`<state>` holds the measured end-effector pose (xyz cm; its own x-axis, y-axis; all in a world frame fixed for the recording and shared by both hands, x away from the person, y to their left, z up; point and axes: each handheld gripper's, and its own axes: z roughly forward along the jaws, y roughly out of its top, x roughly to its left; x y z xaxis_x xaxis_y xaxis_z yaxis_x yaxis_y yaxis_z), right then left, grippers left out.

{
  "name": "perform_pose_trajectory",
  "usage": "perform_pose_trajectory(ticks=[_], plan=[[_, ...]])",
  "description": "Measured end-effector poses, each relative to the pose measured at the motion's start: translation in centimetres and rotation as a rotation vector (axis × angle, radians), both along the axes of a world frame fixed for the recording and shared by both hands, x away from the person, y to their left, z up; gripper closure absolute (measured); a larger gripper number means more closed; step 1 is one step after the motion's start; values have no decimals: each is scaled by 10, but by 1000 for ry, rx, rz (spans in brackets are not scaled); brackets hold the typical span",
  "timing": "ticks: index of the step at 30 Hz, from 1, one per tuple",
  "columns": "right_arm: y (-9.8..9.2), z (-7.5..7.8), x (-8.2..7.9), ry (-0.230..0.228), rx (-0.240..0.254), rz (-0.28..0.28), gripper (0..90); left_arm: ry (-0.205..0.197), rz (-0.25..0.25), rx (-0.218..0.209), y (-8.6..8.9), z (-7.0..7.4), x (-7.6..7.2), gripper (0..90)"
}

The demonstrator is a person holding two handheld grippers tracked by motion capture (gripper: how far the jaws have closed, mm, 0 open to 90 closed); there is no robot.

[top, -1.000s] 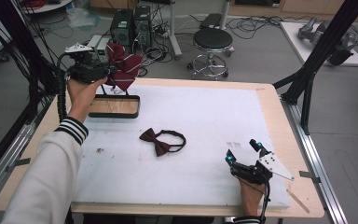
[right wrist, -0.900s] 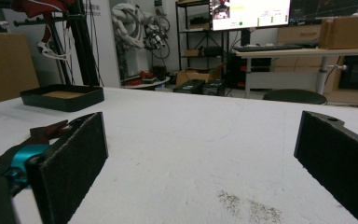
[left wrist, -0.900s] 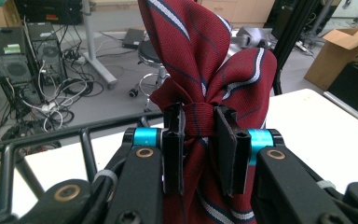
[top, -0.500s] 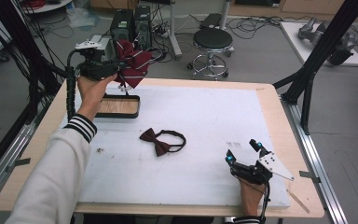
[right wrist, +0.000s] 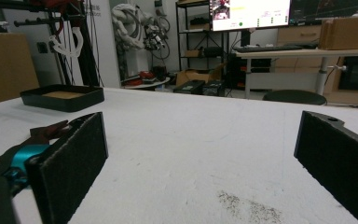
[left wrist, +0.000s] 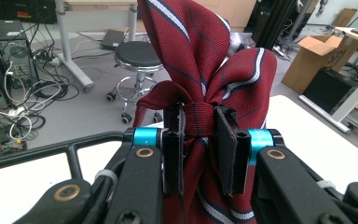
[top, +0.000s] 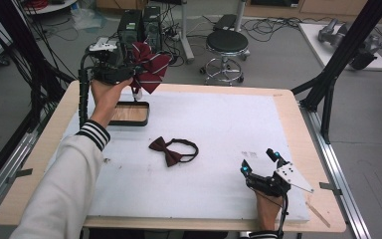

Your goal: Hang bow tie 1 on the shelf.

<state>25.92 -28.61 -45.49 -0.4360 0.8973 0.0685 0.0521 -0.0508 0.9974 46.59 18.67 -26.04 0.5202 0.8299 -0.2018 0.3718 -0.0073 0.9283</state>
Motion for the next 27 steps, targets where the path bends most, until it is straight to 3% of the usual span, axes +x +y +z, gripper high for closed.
perform_pose_trajectory(ticks=[4,8,16,27], plan=[[1,0,0,5,3,2,17,-2,-12,-13,-5,1,1,738],[0,0,0,6,9,1,17,-13,-21,13,-12,1,1,738],[0,0,0,0,3,0,17,4,-31,32,-24,-11,4,737],[0,0,0,4,2,2,17,20,-62,101,-43,-29,6,737]])
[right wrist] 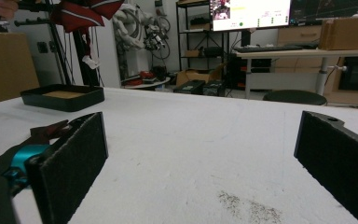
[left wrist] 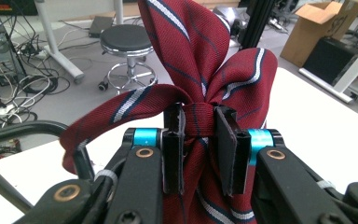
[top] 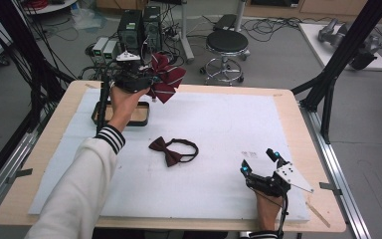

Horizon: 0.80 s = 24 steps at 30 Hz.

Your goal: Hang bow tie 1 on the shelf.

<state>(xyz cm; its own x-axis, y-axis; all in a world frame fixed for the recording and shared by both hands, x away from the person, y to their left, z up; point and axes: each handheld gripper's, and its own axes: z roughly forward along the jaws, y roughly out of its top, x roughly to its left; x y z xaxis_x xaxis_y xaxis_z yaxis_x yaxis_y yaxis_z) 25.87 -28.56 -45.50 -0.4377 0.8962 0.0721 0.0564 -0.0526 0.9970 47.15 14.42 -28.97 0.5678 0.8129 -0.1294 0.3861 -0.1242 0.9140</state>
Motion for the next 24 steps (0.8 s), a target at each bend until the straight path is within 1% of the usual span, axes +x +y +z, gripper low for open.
perform_pose_trajectory(ticks=[1,4,7,8,14,17,19,24], plan=[[0,0,0,-2,-1,0,17,4,0,1,-1,-2,0,737],[0,0,0,-6,-3,-2,17,7,-5,25,-4,-7,-1,737],[-1,0,1,-10,-6,-1,17,17,-11,22,-6,-13,-3,737],[0,0,0,0,1,0,17,19,-13,26,-6,-15,-3,737],[0,0,0,-1,0,0,17,25,-13,49,-7,-25,-6,737],[0,0,0,-1,-1,-2,17,36,-17,43,-5,-30,-7,737],[0,0,0,1,0,-1,17,39,-16,50,-4,-33,-7,737],[0,0,1,0,-1,-6,17,47,-6,46,0,-36,-7,737]])
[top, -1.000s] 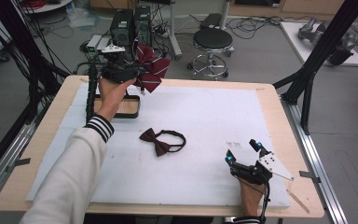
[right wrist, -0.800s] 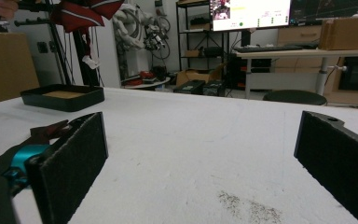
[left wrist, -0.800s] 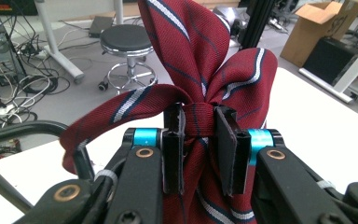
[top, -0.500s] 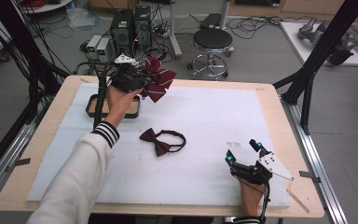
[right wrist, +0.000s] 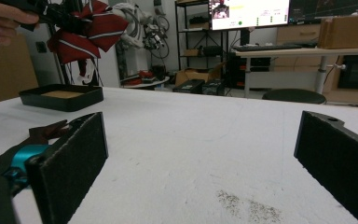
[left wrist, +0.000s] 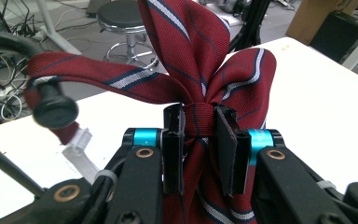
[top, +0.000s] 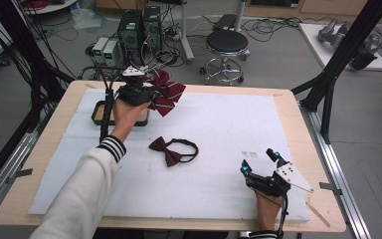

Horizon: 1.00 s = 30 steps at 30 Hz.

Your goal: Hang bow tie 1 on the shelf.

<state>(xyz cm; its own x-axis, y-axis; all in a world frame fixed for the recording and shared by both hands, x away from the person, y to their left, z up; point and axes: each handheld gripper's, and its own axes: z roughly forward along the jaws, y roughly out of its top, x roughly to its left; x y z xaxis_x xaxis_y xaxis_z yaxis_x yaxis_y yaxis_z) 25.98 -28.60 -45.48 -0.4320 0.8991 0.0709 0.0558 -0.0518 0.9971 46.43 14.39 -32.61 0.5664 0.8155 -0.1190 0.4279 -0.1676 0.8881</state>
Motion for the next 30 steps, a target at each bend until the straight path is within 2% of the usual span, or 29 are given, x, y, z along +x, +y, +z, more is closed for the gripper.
perform_pose_trajectory(ticks=[4,10,16,20,22,24,30], plan=[[0,0,-1,-3,5,3,17,6,-6,15,1,-1,1,737],[0,0,-1,-9,0,0,17,5,1,7,3,-5,0,736],[0,0,-1,-8,3,1,17,2,-5,20,6,-9,0,728],[0,0,-1,-12,-2,4,17,2,-1,16,10,-11,-1,687],[1,0,-2,-14,-4,2,18,5,1,15,11,-13,-1,621],[0,0,-2,-14,-2,3,17,18,-1,24,12,-14,0,490],[0,0,-2,-14,-2,3,17,-19,-18,51,12,-15,-4,223]])
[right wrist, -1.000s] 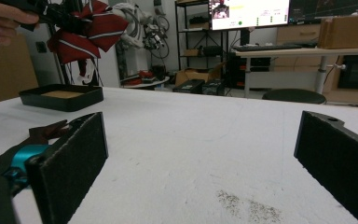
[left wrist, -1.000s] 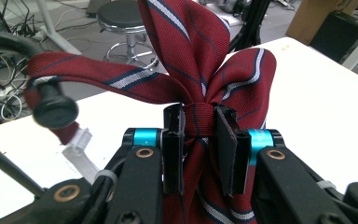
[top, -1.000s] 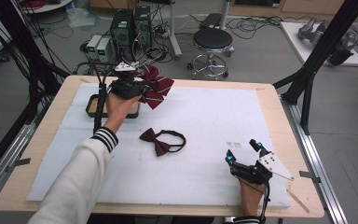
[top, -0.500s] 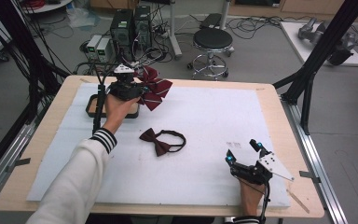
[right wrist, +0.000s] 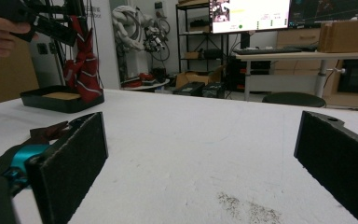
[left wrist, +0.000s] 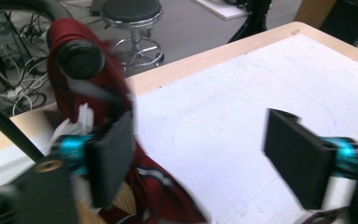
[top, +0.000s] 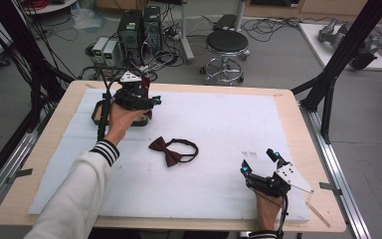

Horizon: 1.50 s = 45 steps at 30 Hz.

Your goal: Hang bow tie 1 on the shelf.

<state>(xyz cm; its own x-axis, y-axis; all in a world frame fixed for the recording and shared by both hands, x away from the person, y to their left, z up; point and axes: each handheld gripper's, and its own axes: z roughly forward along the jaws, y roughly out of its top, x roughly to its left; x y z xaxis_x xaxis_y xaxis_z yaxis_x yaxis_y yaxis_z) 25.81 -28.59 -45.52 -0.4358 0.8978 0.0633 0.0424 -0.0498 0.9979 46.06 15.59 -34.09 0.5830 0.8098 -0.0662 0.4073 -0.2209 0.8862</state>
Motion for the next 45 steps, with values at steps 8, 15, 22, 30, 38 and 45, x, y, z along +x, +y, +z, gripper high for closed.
perform_pose_trajectory(ticks=[8,15,22,30,38,45], plan=[[0,0,0,0,0,0,17,-65,-49,-18,16,4,-19,149],[1,0,0,-2,-2,0,17,-148,-114,-53,35,7,-47,141],[1,0,-1,-5,-8,0,17,-225,-154,-113,58,5,-74,140],[1,0,-1,-8,-13,-2,17,-324,-167,-153,85,-10,-112,139],[3,0,-2,-9,-16,-1,18,-381,-168,-167,104,-26,-134,139],[2,0,-1,-13,-20,-1,17,-382,-142,-178,115,-34,-141,139]])
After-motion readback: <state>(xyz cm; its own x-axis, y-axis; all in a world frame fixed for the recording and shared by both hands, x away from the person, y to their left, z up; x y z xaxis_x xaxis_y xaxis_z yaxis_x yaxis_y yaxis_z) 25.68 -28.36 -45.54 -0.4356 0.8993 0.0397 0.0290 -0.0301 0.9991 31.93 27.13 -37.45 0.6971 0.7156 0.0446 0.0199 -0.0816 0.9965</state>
